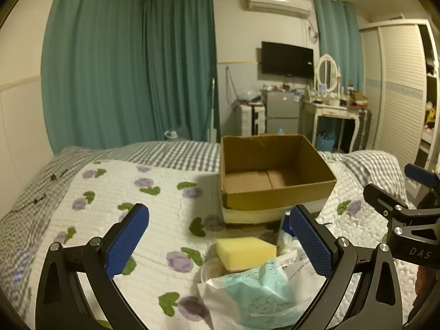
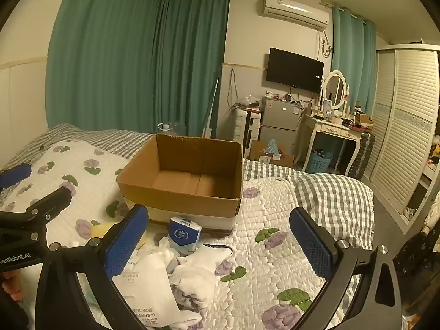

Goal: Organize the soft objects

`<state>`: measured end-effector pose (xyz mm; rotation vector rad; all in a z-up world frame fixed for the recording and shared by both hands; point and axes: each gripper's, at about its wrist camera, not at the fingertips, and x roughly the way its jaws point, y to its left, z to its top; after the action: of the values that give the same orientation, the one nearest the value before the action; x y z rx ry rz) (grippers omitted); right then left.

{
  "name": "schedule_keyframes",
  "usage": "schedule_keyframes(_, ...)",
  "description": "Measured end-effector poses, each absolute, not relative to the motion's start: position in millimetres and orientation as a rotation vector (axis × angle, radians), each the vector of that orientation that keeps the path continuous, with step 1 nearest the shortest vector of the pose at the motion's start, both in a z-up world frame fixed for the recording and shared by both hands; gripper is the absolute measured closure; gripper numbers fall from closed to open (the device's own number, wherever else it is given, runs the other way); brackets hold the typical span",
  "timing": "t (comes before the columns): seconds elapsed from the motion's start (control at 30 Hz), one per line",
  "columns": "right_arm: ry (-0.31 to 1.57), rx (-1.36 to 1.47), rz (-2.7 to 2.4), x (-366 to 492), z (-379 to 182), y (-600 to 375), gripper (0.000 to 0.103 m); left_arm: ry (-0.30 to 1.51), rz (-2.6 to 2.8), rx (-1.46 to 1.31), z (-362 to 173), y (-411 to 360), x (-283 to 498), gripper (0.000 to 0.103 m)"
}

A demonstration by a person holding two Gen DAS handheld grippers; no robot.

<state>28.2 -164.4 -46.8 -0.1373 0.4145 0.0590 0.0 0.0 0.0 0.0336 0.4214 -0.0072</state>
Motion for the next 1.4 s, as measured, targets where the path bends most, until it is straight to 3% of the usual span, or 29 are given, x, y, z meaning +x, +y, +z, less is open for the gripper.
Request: schedule_keyframes(1.4,0.442,-0.119,0.074,29.1,-51.9,-164.7,0.000,0.445,-0.006,0.038,-2.7,1.3,-0.1,0.000)
